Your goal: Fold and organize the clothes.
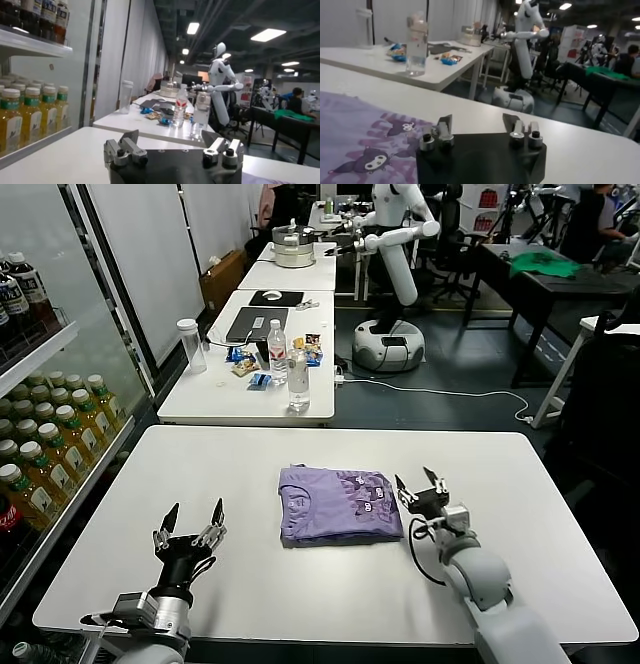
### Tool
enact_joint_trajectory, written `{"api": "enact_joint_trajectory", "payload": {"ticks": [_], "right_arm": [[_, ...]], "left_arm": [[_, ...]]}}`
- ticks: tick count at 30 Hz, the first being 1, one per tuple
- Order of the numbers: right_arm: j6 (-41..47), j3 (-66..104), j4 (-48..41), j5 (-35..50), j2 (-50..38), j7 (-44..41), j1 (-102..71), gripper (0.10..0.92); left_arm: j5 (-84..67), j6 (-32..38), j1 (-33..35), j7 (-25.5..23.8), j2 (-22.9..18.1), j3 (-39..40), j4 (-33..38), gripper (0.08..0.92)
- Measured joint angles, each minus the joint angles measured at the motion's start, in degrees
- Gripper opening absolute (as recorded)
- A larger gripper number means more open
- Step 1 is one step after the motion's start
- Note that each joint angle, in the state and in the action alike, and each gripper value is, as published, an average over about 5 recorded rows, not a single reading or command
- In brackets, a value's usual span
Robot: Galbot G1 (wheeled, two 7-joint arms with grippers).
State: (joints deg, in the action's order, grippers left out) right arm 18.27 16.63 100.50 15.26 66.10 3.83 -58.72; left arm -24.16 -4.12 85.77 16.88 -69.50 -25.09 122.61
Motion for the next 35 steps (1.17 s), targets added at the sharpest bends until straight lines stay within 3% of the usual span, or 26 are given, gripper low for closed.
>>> {"api": "enact_joint_trajectory", "payload": {"ticks": [4,7,19,35], "right_arm": [[-1.8,3.7,4.5,-0.6,0.0,-0.6,-5.2,0.786],[-2.9,6.4,8.0,-1.1,0.3,-1.0,-9.4,0.817],[-6.0,12.3,18.2,-3.2,1.1,-0.6,-21.3,0.823],[-7.4,14.6,23.4,-4.5,1.1,0.9,-26.7,0.823]], "left_arm": [[0.3,0.0,0.4,-0.6,0.1,0.1,0.4,0.823],[0.6,0.0,0.5,-1.1,0.3,0.1,0.7,0.823],[1.2,-0.1,1.2,-3.3,0.4,0.1,1.3,0.823],[1.7,-0.2,1.6,-4.9,0.0,-0.2,1.7,0.823]]}}
